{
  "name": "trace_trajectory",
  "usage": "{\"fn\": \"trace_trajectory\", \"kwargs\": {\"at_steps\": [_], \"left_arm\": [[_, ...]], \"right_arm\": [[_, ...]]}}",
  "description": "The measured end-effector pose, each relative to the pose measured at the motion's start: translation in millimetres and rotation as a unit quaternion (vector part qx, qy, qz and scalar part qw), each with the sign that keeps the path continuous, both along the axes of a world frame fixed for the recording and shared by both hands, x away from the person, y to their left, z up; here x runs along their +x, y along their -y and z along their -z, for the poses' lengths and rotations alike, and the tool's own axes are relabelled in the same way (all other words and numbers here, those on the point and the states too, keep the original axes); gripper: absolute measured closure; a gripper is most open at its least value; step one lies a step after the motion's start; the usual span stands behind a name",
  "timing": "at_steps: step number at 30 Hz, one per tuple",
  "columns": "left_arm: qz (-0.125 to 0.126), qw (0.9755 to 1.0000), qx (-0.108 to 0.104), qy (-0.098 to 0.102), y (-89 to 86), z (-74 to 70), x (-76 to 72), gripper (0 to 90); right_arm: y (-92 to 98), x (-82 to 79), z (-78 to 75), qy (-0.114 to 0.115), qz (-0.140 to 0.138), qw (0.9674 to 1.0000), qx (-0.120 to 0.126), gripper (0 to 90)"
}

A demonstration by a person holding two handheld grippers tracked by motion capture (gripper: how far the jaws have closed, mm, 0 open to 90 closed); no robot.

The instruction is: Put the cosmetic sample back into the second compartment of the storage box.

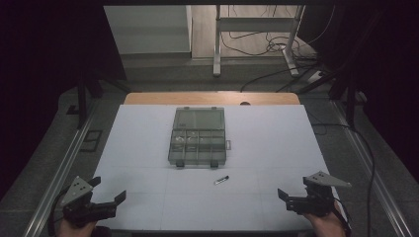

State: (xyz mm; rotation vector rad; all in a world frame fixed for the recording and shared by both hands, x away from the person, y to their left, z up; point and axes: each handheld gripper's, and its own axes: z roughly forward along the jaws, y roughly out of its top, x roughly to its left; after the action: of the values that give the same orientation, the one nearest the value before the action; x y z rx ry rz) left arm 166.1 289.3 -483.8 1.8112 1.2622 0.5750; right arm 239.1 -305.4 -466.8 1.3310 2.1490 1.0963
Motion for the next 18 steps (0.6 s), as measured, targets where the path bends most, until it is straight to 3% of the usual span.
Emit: {"fn": "trace_trajectory", "kwargs": {"at_steps": [5, 13, 18], "left_arm": [[0.004, 1.0, 0.006, -0.001, 1.1, -0.1, -0.1, 0.7], [0.008, 0.9999, -0.006, -0.004, -1.4, 0.4, 0.7, 0.9], [0.013, 0.9999, -0.002, -0.002, -1.0, 0.3, -0.1, 1.3]], "right_arm": [[-0.8, 0.5, 0.2, -0.001, -0.003, 1.0, -0.002, 0.0], [-1.9, 2.4, 1.0, -0.012, -0.009, 0.9999, -0.005, 0.0], [-0.9, 3.5, 1.1, -0.017, -0.008, 0.9998, 0.001, 0.0]]}}
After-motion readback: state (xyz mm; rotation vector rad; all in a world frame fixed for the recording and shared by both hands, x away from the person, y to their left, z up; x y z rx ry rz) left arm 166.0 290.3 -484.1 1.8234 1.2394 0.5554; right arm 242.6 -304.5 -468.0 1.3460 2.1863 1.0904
